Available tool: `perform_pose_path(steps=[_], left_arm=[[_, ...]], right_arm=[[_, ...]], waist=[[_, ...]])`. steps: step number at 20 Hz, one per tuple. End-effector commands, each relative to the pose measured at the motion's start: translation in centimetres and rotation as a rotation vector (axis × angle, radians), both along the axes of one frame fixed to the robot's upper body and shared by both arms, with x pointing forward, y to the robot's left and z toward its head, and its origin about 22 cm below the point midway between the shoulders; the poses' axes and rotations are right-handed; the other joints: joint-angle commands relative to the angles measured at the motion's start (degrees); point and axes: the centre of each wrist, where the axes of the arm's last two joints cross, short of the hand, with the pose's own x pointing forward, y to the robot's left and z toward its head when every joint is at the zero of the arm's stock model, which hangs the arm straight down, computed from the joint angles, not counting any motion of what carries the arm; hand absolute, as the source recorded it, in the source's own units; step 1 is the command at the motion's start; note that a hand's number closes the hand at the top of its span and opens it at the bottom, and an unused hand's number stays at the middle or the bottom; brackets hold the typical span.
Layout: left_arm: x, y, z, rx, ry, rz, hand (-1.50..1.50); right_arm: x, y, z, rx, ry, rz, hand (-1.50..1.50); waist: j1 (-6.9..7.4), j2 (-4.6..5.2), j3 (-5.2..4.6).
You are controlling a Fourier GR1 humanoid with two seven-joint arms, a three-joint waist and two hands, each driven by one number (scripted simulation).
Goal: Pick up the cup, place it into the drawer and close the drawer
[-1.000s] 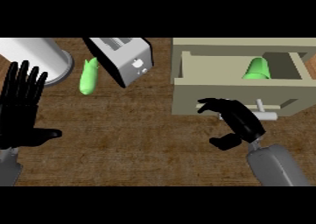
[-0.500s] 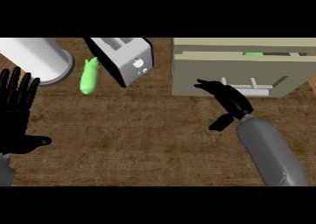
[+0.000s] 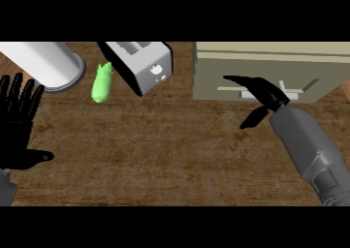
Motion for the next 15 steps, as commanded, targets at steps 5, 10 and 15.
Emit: perform_pose_path(steps=[5, 10, 15], left_arm=[[0.6, -1.0, -0.4, 0.014, -0.008, -0.03, -1.5], [0.8, -1.0, 0.2, 0.015, -0.001, -0.049, -1.5], [0.6, -0.9, -0.5, 0.026, -0.012, -0.037, -1.5]], right_arm=[[2.5, -2.6, 4.0, -0.006, 0.028, -0.075, -1.5], [2.1, -4.1, 3.6, 0.001, 0.028, -0.108, -1.5], [2.5, -5.3, 5.0, 0.0, 0.027, -0.117, -1.5]], waist=[[1.98, 1.59, 0.4], [2.77, 1.92, 0.47], [3.22, 2.15, 0.46]])
